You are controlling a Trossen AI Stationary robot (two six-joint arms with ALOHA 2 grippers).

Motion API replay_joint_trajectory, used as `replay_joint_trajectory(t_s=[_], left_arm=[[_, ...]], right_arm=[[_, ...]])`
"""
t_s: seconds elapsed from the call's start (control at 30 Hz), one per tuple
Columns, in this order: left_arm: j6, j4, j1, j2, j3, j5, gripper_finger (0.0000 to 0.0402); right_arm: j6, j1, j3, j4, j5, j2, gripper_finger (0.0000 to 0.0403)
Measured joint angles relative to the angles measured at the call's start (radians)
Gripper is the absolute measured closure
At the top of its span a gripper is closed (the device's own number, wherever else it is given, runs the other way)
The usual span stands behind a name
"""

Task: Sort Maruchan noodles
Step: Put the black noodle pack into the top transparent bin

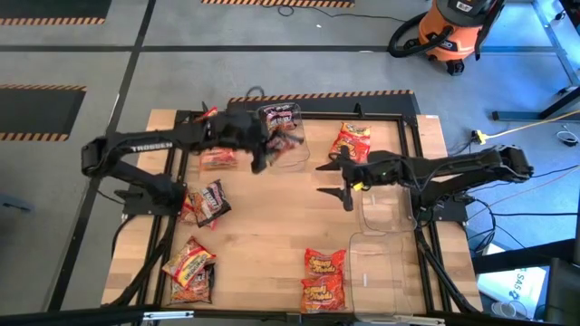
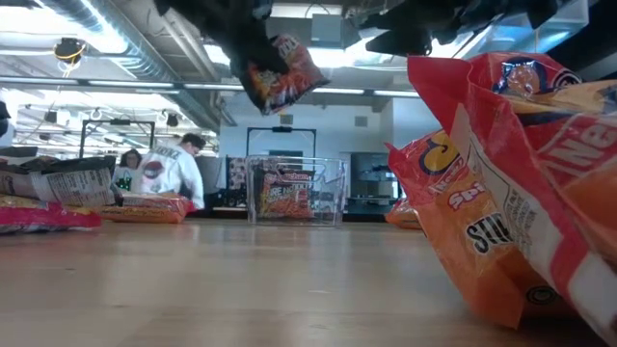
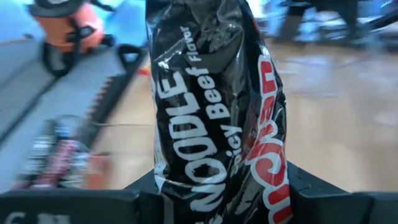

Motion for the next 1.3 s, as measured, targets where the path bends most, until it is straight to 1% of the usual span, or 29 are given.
replay_joint_trajectory(t_s=[0.23, 0.47, 0.67, 0.83, 1.2, 1.3], left_arm=[[0.184, -0.103, 0.172, 0.149, 0.156, 0.053, 0.0271], [0.34, -0.189, 0.262, 0.348, 0.292, 0.071, 0.0271], [0.445, -0.23, 0.288, 0.48, 0.363, 0.086, 0.0271], [0.488, -0.233, 0.292, 0.554, 0.378, 0.086, 0.0271], [0.511, -0.246, 0.293, 0.669, 0.378, 0.077, 0.0271], [0.51, -0.245, 0.293, 0.696, 0.378, 0.052, 0.0271]], right_arm=[[0.043, 0.001, -0.004, -0.075, 0.001, 0.005, 0.0133], [0.138, 0.002, -0.082, -0.076, 0.003, 0.005, 0.0133], [0.2, 0.002, -0.13, -0.074, 0.061, 0.005, 0.0133], [0.203, 0.002, -0.143, -0.073, 0.111, 0.005, 0.0133], [0.204, 0.002, -0.143, -0.043, 0.115, 0.005, 0.0133], [0.205, 0.002, -0.143, -0.043, 0.115, 0.005, 0.0133]])
